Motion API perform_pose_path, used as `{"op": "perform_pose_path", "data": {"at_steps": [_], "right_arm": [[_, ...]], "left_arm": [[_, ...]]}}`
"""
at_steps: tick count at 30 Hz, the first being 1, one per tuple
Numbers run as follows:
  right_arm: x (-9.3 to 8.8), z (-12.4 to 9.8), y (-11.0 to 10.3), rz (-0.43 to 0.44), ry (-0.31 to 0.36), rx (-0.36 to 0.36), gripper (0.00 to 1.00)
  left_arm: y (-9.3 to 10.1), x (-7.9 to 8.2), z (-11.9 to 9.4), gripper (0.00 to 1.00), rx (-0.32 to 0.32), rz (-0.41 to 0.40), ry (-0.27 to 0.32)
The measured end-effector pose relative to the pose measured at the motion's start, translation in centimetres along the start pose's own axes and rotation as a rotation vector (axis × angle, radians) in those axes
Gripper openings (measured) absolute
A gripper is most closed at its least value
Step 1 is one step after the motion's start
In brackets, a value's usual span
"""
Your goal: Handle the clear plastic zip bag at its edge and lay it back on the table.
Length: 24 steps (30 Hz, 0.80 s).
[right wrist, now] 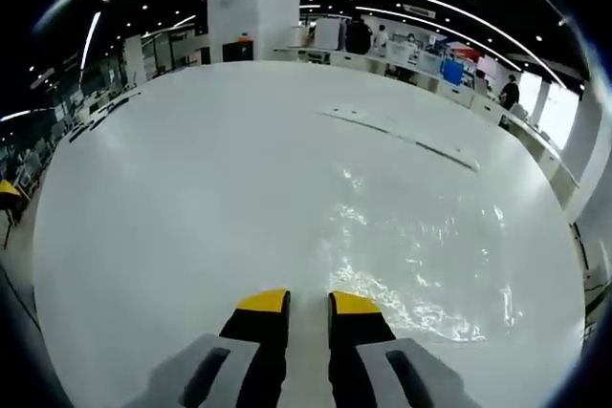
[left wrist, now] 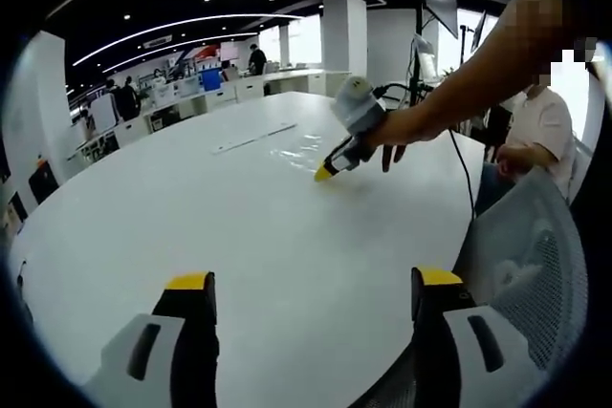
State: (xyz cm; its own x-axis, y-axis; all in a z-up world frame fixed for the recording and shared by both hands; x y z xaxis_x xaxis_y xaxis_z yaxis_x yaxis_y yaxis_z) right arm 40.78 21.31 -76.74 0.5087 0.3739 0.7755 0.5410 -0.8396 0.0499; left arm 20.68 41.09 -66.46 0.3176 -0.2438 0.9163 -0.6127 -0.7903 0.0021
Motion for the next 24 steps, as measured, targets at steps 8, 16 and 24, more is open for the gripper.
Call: {"op": "perform_pose_path", "data": {"at_steps": [8,16,24], "right_arm": [[-0.5,-0.7,-0.5,-0.068,-0.033,0.045,0.00],[-2.4,-3.0,-0.6,-0.090,-0.115,0.162,0.00],[-1.9,-2.6,0.0,-0.006,-0.055,0.135,0.35]], "left_arm": [[0.2,-0.2,0.0,0.81,-0.006,0.003,-0.001],[0.1,-0.2,-0.2,0.80,-0.005,0.000,0.008],[0.5,0.1,-0.2,0.80,-0.014,0.018,0.013]]}}
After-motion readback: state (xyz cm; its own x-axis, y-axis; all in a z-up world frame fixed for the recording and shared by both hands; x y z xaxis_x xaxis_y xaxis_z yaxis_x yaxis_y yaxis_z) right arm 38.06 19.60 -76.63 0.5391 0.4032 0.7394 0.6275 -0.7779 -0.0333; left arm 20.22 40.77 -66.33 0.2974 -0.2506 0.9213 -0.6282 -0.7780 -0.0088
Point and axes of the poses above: the point that each gripper's makers call its tool centre point, and the gripper's own axes: z roughly forward along the fingers, y roughly to its right, x roughly out of its top, the point moved 2 cm from there along -z, roughly backward along the fingers, and after that the axes turned 9 degrees about y, right-handed, at the moved point
